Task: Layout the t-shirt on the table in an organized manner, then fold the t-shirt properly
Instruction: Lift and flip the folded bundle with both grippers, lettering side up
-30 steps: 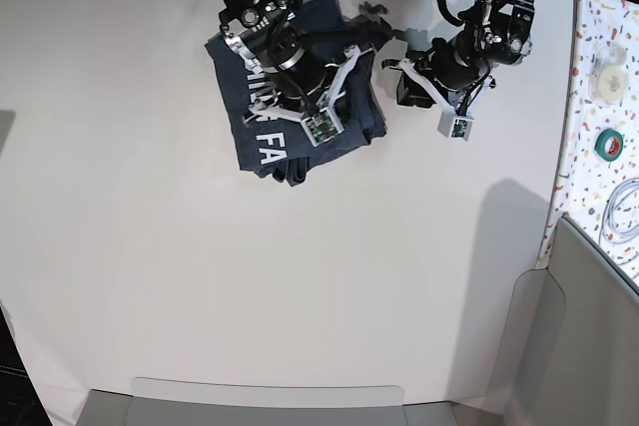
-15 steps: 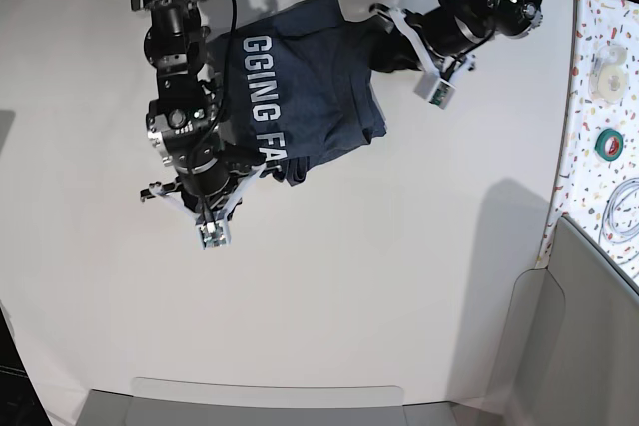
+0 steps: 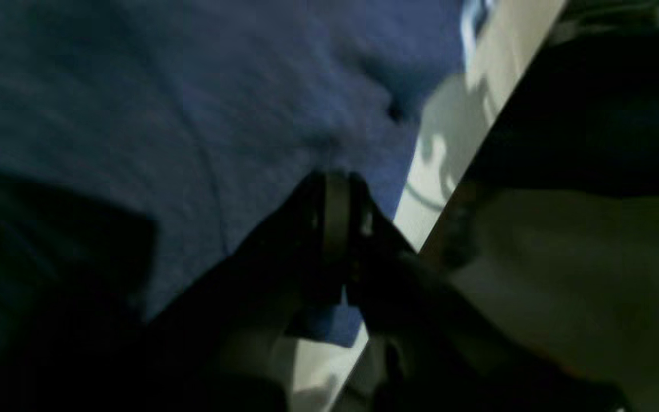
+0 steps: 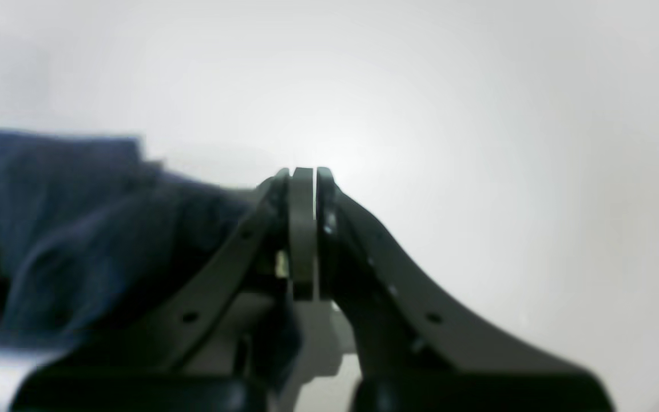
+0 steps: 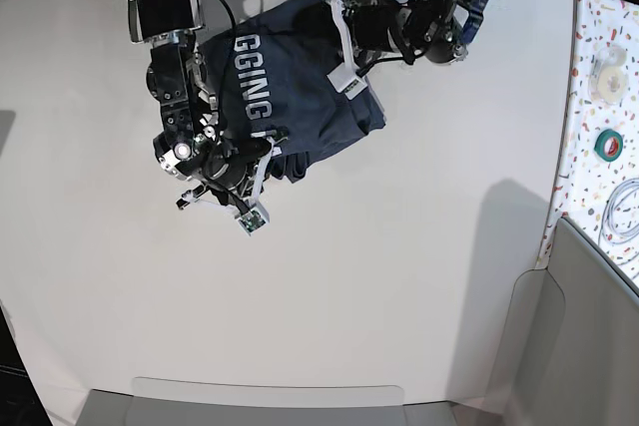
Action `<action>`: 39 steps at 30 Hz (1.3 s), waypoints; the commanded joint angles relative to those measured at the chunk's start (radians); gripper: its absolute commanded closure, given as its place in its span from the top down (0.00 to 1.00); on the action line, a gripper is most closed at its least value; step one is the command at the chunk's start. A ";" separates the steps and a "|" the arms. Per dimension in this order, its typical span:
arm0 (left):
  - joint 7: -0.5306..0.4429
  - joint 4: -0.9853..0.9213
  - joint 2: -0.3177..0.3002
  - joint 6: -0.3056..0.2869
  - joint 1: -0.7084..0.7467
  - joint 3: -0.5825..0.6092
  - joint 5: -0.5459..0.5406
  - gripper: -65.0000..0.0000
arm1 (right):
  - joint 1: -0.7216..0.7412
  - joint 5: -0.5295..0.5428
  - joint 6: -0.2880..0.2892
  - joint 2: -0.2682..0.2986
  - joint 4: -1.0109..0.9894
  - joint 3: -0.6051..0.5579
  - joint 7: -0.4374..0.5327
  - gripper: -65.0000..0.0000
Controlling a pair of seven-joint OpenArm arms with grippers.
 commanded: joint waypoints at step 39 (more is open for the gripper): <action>-0.119 0.320 0.127 0.418 -0.059 -0.512 0.110 0.06 | -0.298 0.083 0.010 -0.111 0.522 0.414 -0.098 0.00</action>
